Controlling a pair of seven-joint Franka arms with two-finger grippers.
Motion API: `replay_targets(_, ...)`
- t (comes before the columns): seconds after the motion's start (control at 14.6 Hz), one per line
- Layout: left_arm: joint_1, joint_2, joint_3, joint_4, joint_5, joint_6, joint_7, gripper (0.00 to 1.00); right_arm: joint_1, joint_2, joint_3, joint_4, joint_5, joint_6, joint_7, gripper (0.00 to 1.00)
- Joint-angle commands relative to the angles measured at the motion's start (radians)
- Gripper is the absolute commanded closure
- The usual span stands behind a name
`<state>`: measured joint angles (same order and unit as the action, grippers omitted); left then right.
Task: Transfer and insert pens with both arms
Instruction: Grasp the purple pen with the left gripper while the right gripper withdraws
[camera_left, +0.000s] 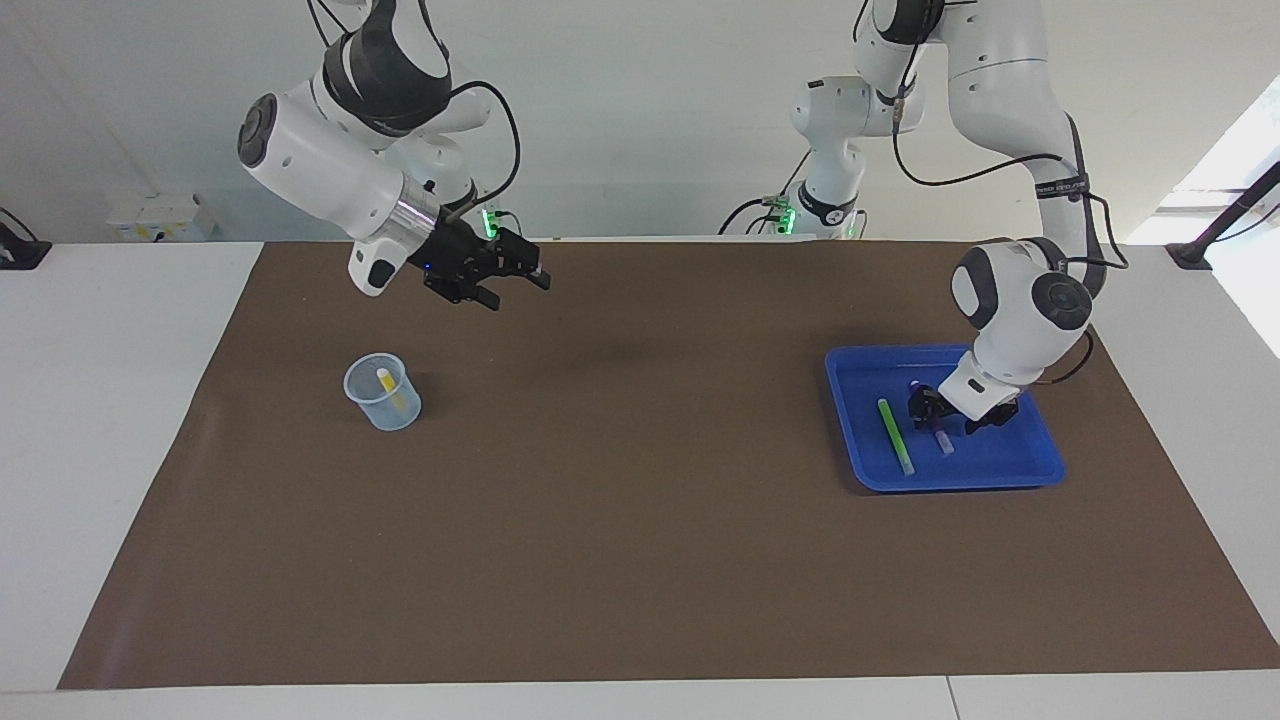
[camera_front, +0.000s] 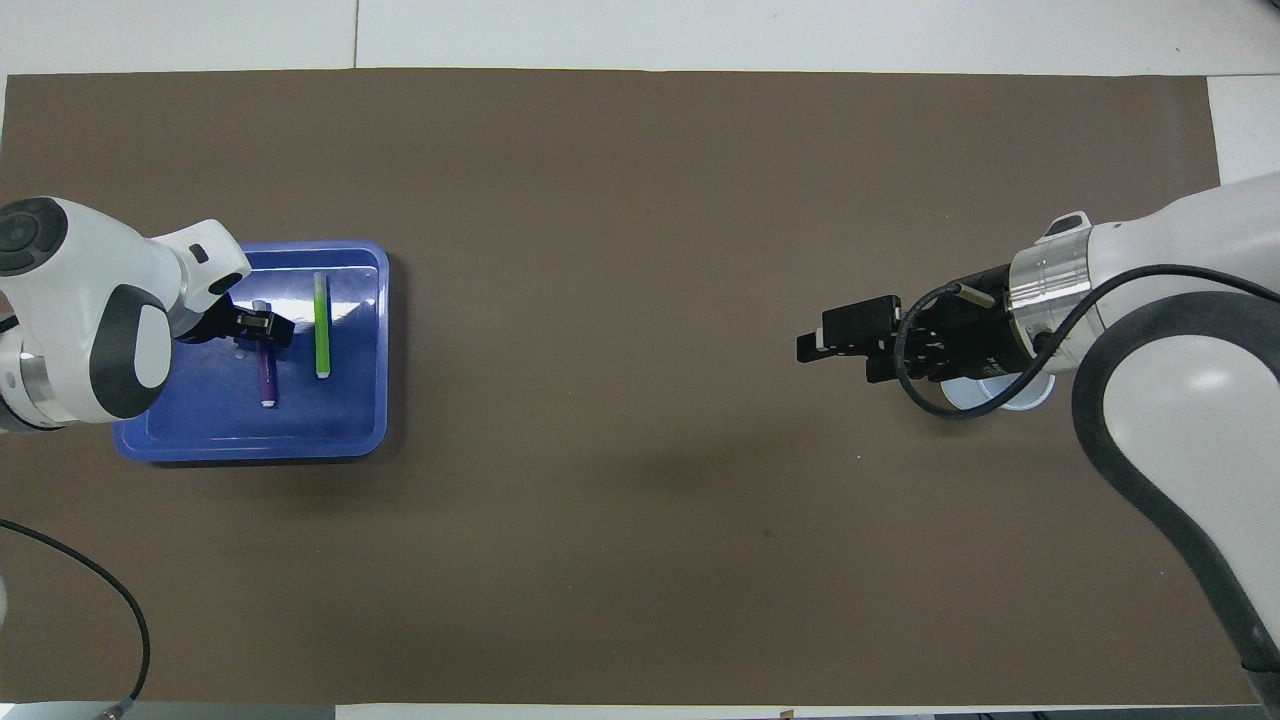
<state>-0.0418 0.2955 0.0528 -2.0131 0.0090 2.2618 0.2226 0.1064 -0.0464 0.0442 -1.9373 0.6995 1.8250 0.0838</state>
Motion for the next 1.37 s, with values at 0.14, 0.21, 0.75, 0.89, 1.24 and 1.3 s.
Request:
replay_targets(0.14,0.010,0.008,-0.004,0.010,-0.018,-0.011,-0.008,0.49,-0.008,-0.015,0.002,-0.017,0.117,0.017,0.094,0.00)
replay_targets(0.21,0.010,0.008,-0.004,0.010,-0.018,-0.010,-0.009,0.59,-0.007,-0.016,0.002,-0.023,0.118,0.020,0.103,0.00)
replay_targets(0.75,0.014,0.010,-0.002,0.025,-0.046,-0.022,-0.009,1.00,0.058,-0.050,0.005,-0.126,0.199,0.123,0.232,0.00)
replay_targets(0.89,0.019,0.013,-0.002,0.069,-0.070,-0.083,-0.009,1.00,0.084,-0.047,0.005,-0.140,0.201,0.155,0.238,0.00)
replay_targets(1.24,0.017,0.017,-0.002,0.194,-0.080,-0.267,-0.075,1.00,0.114,-0.050,0.005,-0.160,0.245,0.209,0.293,0.00)
replay_targets(1.3,0.011,0.016,-0.002,0.229,-0.107,-0.319,-0.125,1.00,0.134,-0.050,0.005,-0.160,0.265,0.226,0.318,0.00)
